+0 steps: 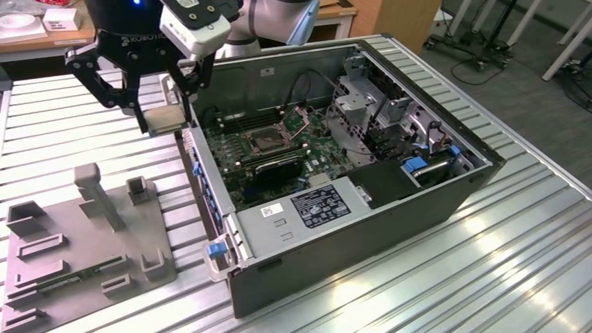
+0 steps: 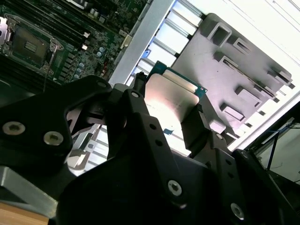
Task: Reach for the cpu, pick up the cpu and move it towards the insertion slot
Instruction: 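Pick up the cpu and move it towards the insertion slot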
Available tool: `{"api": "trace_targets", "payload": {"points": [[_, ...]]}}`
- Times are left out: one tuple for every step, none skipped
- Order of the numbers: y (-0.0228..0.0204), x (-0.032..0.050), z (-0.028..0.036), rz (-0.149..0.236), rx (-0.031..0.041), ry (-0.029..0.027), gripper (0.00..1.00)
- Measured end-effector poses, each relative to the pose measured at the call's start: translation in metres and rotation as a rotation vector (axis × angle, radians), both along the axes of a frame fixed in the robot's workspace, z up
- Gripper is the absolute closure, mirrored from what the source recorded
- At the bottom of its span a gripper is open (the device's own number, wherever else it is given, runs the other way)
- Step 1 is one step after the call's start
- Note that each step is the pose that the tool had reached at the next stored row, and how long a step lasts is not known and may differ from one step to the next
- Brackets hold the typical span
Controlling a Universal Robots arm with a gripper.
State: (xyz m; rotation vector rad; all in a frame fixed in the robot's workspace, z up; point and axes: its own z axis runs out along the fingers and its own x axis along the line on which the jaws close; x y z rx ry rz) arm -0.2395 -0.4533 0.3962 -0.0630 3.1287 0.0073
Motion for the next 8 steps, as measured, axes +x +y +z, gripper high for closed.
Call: {"api": "trace_targets", "payload": {"points": [[0.0, 0.0007, 0.0, 0.0, 0.0001, 0.0, 0.45], [0.0, 0.0015, -0.0001, 0.0, 0.0001, -0.0001, 0.45], [0.0, 0.0024, -0.0001, 0.0, 0.0001, -0.0001, 0.45], [0.0, 0.0032, 0.0, 0.0, 0.0, 0.0, 0.45], [0.0, 0.0041, -0.0001, 0.0, 0.0001, -0.0001, 0.45], [0.0, 0.0051, -0.0001, 0.0, 0.0, 0.0, 0.45], [0.0, 0.006, -0.0001, 0.0, 0.0, 0.0, 0.45], [0.0, 0.0071, -0.0001, 0.0, 0.0, -0.0001, 0.45]]}}
